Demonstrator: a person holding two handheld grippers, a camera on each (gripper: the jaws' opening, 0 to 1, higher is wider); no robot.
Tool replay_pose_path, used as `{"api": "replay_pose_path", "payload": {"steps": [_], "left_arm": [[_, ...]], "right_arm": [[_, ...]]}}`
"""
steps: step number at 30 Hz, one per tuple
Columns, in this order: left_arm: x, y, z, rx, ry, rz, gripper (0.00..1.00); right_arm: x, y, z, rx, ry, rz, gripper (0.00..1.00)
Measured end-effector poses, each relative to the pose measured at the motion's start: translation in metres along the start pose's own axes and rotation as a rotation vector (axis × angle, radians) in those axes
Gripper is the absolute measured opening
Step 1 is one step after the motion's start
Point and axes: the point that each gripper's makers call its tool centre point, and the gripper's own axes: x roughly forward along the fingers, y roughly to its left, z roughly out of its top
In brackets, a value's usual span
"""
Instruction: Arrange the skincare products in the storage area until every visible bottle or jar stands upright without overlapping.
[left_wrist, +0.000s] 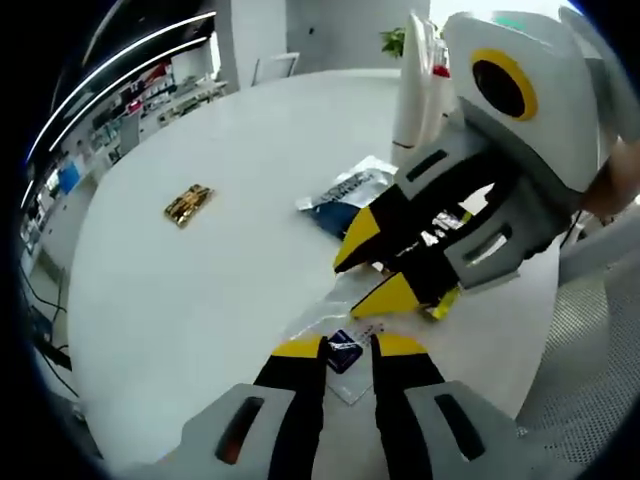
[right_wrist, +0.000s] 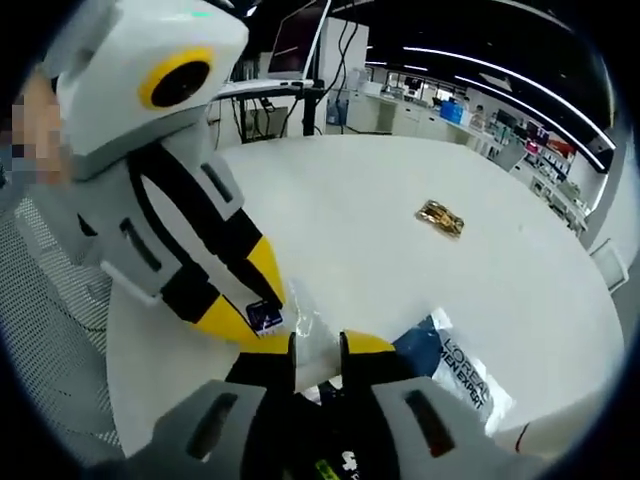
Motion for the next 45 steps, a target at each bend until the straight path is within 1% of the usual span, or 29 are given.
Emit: {"api": "replay_pose_path", "payload": {"steps": [3,6,11,14,16,19,22,23,25,27,29,30,33,35,36,37,38,40,45], "left_arm": [[0.000,0.000,0.000,-0.004,0.001,0.003,0.15],[0.000,0.000,0.001,-0.008,0.002,0.008,0.15],[0.001,0.000,0.002,-0.017,0.006,0.015,0.15],[0.000,0.001,0.003,-0.010,0.008,0.019,0.16],[-0.001,0.002,0.005,-0.014,0.005,0.023,0.19],[-0.004,0.001,0.008,-0.011,0.002,0.022,0.18],[-0.007,0.002,0.009,-0.003,0.002,0.030,0.21],[-0.008,0.002,0.009,-0.006,0.001,0.032,0.22],[-0.011,0.001,0.009,-0.014,-0.001,0.033,0.26],[-0.014,0.001,0.008,-0.027,-0.003,0.036,0.33],[-0.017,0.000,0.006,-0.041,-0.007,0.043,0.39],[-0.019,0.000,0.005,-0.050,-0.008,0.045,0.43],[-0.025,-0.002,0.003,-0.077,-0.014,0.048,0.49],[-0.031,-0.004,0.001,-0.089,-0.016,0.049,0.53],[-0.035,-0.005,0.001,-0.099,-0.021,0.048,0.56],[-0.037,-0.006,0.000,-0.107,-0.025,0.047,0.59],[-0.041,-0.007,0.000,-0.117,-0.030,0.048,0.62],[-0.047,-0.007,0.000,-0.134,-0.039,0.051,0.66],[-0.063,-0.005,-0.001,-0.187,-0.064,0.068,0.74]], "right_arm": [[-0.006,0.000,0.000,0.005,-0.007,-0.015,0.25],[-0.015,-0.001,0.000,0.056,-0.023,-0.037,0.33],[-0.028,-0.004,-0.005,0.109,-0.032,-0.066,0.42],[-0.038,-0.005,-0.008,0.134,-0.037,-0.079,0.43],[-0.044,-0.004,-0.009,0.153,-0.042,-0.083,0.44],[-0.056,-0.002,-0.011,0.177,-0.060,-0.096,0.49],[-0.064,0.000,-0.016,0.224,-0.064,-0.106,0.51],[-0.068,0.001,-0.017,0.241,-0.067,-0.111,0.54],[-0.074,0.002,-0.020,0.266,-0.068,-0.116,0.57],[-0.078,0.007,-0.023,0.331,-0.080,-0.105,0.61],[-0.083,0.008,-0.033,0.354,-0.062,-0.112,0.65],[-0.086,0.011,-0.039,0.383,-0.049,-0.111,0.67],[-0.094,0.012,-0.047,0.420,-0.048,-0.125,0.75],[-0.103,0.010,-0.053,0.443,-0.040,-0.148,0.78],[-0.110,0.005,-0.059,0.453,-0.024,-0.183,0.77],[-0.115,0.004,-0.062,0.471,-0.014,-0.196,0.78],[-0.122,0.001,-0.067,0.505,-0.010,-0.221,0.79],[-0.135,-0.008,-0.069,0.538,-0.042,-0.266,0.83],[-0.161,-0.019,-0.080,0.564,-0.054,-0.334,0.95]]}}
